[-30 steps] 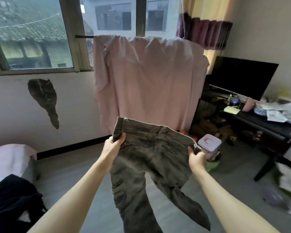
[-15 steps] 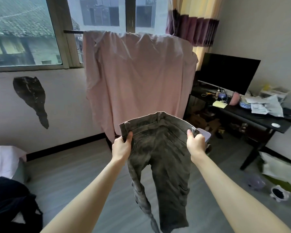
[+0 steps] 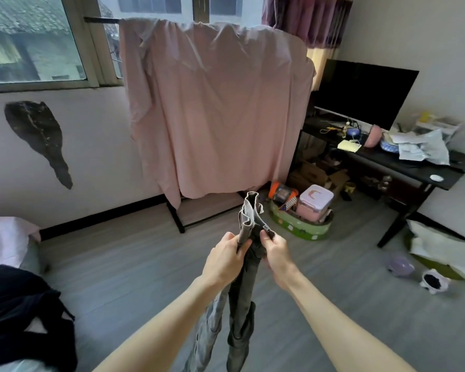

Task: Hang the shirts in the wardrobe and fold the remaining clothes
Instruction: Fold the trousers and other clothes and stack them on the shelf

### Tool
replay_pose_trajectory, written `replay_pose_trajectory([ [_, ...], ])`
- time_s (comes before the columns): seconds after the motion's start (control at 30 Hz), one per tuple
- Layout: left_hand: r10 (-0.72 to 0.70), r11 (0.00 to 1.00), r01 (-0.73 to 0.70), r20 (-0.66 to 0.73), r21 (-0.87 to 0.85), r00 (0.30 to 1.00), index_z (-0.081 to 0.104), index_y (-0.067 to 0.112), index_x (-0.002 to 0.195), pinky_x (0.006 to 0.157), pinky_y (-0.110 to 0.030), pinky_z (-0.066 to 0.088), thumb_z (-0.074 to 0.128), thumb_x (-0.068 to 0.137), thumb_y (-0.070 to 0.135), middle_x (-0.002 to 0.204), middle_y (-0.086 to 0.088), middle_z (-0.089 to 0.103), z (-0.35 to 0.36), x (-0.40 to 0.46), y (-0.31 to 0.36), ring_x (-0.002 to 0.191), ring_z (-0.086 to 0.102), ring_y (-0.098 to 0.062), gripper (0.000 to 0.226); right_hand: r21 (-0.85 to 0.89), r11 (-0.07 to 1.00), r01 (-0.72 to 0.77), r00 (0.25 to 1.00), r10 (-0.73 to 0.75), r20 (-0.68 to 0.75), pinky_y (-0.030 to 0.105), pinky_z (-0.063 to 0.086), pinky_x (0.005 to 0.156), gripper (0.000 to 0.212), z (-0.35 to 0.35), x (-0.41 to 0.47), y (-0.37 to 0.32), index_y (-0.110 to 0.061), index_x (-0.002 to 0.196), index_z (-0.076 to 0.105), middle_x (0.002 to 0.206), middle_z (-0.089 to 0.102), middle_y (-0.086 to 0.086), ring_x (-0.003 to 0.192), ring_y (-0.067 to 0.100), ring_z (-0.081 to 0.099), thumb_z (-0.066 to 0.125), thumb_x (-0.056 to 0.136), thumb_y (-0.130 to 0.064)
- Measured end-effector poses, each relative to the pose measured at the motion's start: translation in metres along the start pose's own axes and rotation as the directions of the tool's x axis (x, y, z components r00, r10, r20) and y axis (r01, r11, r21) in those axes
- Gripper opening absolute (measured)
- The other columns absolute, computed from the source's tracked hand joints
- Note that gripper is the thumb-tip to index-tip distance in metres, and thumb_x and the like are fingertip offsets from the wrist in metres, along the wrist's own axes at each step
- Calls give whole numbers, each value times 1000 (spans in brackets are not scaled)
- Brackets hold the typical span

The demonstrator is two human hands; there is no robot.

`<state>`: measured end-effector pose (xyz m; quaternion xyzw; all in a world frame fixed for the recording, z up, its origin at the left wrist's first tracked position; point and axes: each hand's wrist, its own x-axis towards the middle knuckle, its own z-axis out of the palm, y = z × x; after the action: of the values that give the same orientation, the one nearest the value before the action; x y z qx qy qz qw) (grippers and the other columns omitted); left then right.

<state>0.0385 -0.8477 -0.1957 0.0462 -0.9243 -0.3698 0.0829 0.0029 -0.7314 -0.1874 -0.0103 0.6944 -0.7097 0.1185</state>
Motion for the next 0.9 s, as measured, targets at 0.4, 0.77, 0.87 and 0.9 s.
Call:
replay_pose_trajectory([
  [0.4,7,966,91,376,-242,927,47,15,112,73,-18,43,44,67,22,102,0,35,-39,1,-9,89,45,-13,45,128,992,-22,899,-36,436,25,48,68,38,23,3,-20,3,100,55,85,61,12,78,19,59,49,94,-34],
  [0.77,-87,796,255,313,-549,946,41,18,138,72,-18,55,46,89,-7,111,0,55,-55,15,-20,84,60,-12,55,-29,996,85,996,-86,-22,41,49,83,20,31,29,-24,-3,104,55,93,60,13,85,24,55,39,92,0],
  [0.87,-256,810,188,-46,-556,966,58,7,113,69,-25,54,54,86,-4,104,-11,56,-68,23,-37,82,58,-18,30,-91,982,167,986,-167,7,31,47,81,23,29,34,-36,-9,105,56,94,61,8,86,20,55,41,92,2],
  [0.9,-291,819,173,-136,-547,947,54,6,113,78,-30,53,62,83,0,107,-12,53,-74,27,-45,91,56,-21,32,-87,979,184,983,-182,30,31,47,89,27,27,37,-43,-9,112,56,104,63,9,96,21,58,42,93,3],
])
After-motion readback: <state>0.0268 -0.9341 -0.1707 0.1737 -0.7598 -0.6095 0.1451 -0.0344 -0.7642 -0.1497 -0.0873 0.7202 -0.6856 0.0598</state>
